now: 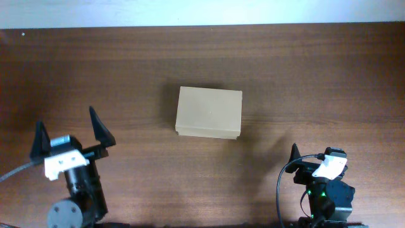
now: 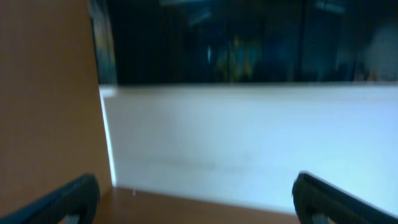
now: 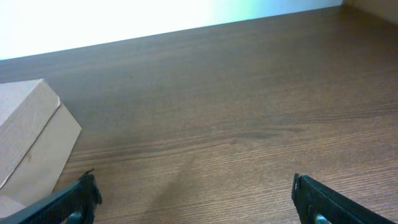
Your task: Pack container
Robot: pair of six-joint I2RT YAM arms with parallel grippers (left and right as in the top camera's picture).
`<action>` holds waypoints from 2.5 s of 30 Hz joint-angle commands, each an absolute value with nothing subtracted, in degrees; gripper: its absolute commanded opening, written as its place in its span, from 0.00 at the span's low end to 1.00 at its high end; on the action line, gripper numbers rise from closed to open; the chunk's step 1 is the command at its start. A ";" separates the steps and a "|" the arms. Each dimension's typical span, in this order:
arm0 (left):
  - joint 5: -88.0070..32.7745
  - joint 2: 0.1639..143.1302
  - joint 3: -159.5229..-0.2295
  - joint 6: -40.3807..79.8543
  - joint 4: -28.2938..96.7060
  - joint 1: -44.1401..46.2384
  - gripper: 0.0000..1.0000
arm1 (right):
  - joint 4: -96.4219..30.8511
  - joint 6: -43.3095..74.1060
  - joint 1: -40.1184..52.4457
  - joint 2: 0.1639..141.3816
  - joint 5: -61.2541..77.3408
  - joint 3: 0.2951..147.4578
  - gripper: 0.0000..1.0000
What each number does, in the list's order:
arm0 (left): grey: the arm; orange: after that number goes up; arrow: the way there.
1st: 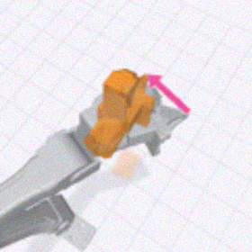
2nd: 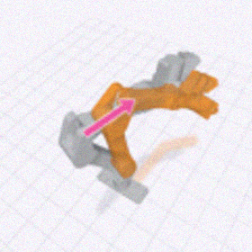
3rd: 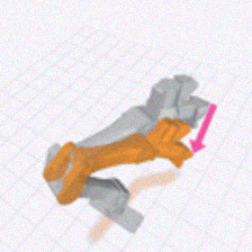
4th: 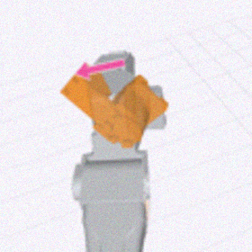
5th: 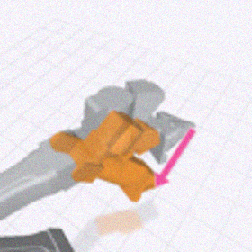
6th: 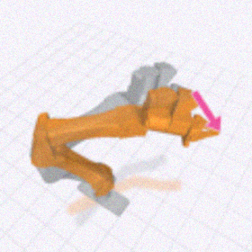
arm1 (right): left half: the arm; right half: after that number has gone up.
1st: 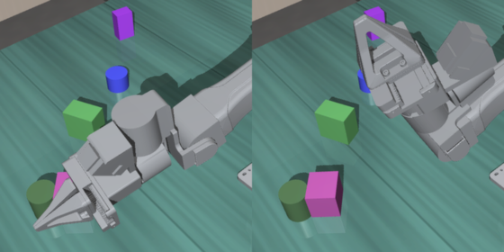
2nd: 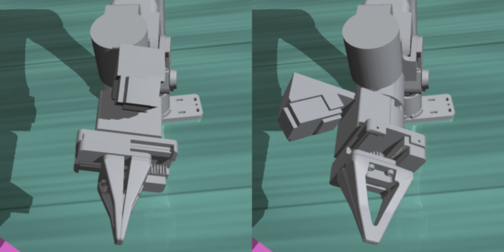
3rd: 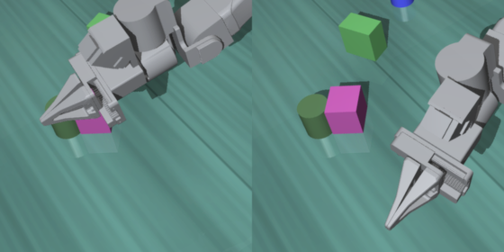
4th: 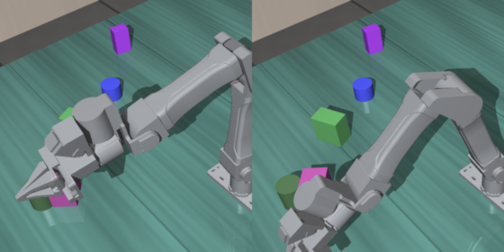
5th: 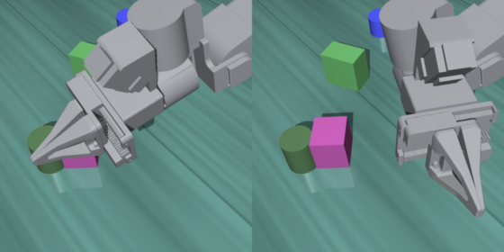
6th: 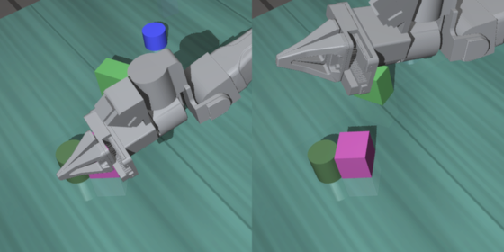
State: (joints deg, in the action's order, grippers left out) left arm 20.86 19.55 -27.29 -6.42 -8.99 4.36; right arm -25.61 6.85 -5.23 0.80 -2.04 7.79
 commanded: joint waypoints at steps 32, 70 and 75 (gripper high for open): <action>19.27 0.30 -0.47 -6.79 3.09 -1.56 0.99 | -25.52 6.48 -5.65 0.19 -1.96 7.38 0.99; 19.27 0.30 -0.49 -6.76 3.09 -1.52 0.99 | -25.52 6.50 -5.65 0.21 -1.96 7.38 0.99; 19.27 0.30 -0.49 -6.76 3.09 -1.52 0.99 | -25.52 6.48 -5.65 0.19 -1.96 7.38 0.99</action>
State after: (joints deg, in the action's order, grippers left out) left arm 19.66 0.78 -0.62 -6.44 2.81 -1.26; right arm -25.63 6.83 -5.23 0.80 -2.04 7.79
